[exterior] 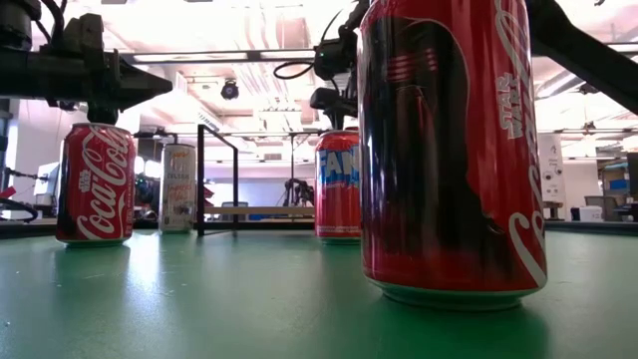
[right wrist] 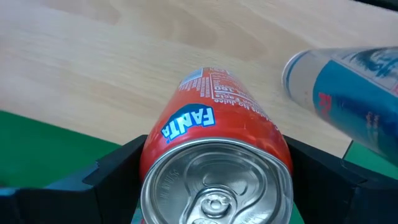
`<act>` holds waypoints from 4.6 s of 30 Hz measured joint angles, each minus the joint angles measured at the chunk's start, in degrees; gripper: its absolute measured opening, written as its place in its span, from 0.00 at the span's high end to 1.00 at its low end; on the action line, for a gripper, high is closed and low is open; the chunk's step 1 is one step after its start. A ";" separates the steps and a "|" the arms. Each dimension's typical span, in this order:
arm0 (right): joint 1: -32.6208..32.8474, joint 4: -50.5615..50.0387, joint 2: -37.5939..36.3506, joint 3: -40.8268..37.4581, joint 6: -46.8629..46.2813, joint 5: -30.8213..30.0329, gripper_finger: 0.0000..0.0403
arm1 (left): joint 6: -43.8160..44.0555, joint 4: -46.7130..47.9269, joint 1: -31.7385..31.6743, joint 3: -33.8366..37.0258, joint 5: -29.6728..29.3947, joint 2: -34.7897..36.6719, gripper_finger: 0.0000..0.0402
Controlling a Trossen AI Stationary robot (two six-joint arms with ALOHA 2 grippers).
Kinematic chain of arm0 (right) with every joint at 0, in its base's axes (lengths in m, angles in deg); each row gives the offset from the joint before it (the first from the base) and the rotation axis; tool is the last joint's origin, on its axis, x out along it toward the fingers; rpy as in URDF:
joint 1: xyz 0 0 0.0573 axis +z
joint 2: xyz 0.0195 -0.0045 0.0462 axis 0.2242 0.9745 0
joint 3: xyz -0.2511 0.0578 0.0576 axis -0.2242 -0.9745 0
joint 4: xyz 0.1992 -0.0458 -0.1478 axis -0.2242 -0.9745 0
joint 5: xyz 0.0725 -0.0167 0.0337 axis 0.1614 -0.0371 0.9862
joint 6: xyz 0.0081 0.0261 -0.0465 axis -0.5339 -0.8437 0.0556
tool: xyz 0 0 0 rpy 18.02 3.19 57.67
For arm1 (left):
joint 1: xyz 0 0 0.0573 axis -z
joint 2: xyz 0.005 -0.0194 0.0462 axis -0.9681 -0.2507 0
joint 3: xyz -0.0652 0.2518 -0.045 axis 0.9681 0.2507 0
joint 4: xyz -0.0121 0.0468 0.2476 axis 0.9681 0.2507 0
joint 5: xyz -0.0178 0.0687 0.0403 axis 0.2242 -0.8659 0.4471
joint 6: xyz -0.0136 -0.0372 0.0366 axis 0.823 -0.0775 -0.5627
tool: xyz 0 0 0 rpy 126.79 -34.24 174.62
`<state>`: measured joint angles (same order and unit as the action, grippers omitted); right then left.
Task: Place canned beverage on shelf
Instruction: Put the right red soda can on the shelf
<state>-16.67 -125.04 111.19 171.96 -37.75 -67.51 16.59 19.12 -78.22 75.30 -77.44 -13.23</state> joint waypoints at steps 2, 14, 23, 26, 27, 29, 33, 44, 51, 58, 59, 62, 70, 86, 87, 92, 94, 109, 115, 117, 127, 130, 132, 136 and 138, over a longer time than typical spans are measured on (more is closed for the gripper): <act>0.08 0.06 0.00 -0.10 -0.64 -0.15 0.19 | -0.01 -0.01 0.01 0.00 -0.01 0.02 1.00; 1.03 0.25 0.09 -1.51 -3.75 -2.99 0.19 | 0.00 -0.01 0.01 -0.01 0.01 0.01 1.00; 1.01 1.93 0.09 -4.48 -4.16 -2.69 0.19 | -0.01 -0.01 0.00 -0.01 -0.01 0.00 1.00; 1.01 2.40 0.09 -4.56 -3.09 -2.70 0.19 | 0.01 -0.02 0.00 0.00 0.00 0.02 1.00; 1.01 2.60 0.09 -4.58 -2.92 -2.69 0.19 | 0.00 -0.01 0.00 -0.01 0.00 0.00 1.00; 1.01 2.77 0.09 -4.60 -2.91 -2.69 0.19 | 0.01 -0.01 0.00 -0.01 -0.01 0.02 1.00; 1.17 2.90 0.09 -4.64 -2.80 -2.60 0.15 | -0.01 0.00 -0.01 0.00 -0.01 0.02 1.00; 2.98 1.10 0.09 -4.67 -2.81 -5.09 0.04 | -0.01 -0.01 0.00 0.00 0.00 0.01 1.00; 7.30 -1.10 -0.73 -4.69 -3.79 -8.42 0.04 | 0.01 0.00 0.01 -0.01 0.00 0.01 1.00; 12.64 -2.80 -2.32 -5.53 -9.83 -13.71 0.05 | -0.01 0.00 0.01 0.00 -0.01 0.00 1.00; 13.52 -2.84 -2.56 -5.98 -11.19 -14.48 0.05 | -0.01 -0.02 -0.01 0.00 0.01 0.02 1.00; 16.25 -2.53 -3.55 -8.16 -15.57 -17.01 0.05 | 0.01 -0.02 0.00 -0.02 0.00 0.02 1.00; 23.95 1.81 -7.39 -16.90 -27.54 -30.52 0.05 | 0.01 0.00 0.01 -0.02 0.01 0.02 1.00; 27.12 19.57 -11.74 -36.08 -37.68 -50.89 0.05 | 0.01 -0.02 0.00 0.00 0.00 0.02 1.00; 27.21 19.54 -11.74 -36.42 -37.94 -50.98 0.05 | 0.01 -0.04 0.01 0.00 -0.01 0.02 1.00; 27.28 20.09 -11.72 -39.26 -39.63 -52.52 0.05 | 0.01 -0.02 0.01 0.00 -0.01 0.02 1.00; 27.28 21.58 -11.72 -40.84 -39.67 -54.02 0.05 | 0.00 -0.02 0.00 0.00 0.01 0.02 1.00; 27.30 35.93 -11.69 -48.82 -33.89 -69.84 0.05 | -0.01 -0.02 -0.01 0.00 0.01 0.02 1.00; 25.82 42.39 -11.69 -51.24 -29.91 -71.51 0.05 | 0.00 0.00 0.00 0.00 0.00 0.02 1.00; 25.25 44.28 -11.69 -51.78 -28.54 -71.54 0.05 | -0.01 -0.02 0.01 0.00 -0.01 0.02 1.00; 22.07 49.82 -11.61 -51.96 -20.92 -71.01 0.05 | 0.01 0.00 0.01 -0.01 -0.01 0.02 1.00; 21.55 51.12 -11.61 -51.96 -20.04 -69.77 0.05 | -0.01 0.00 0.01 -0.02 -0.01 0.02 1.00; 21.42 52.01 -11.61 -51.96 -19.98 -69.22 0.05 | 0.01 0.00 0.01 0.00 -0.01 0.02 1.00; 21.14 53.83 -11.57 -51.96 -19.98 -68.37 0.05 | 0.01 0.00 0.00 -0.01 0.00 0.02 1.00; 20.97 54.82 -11.24 -51.96 -19.80 -68.41 0.05 | 0.01 0.00 0.01 0.00 -0.01 0.02 1.00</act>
<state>4.30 -70.22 99.95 120.00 -57.55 -135.92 16.60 19.12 -78.21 75.30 -77.45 -13.21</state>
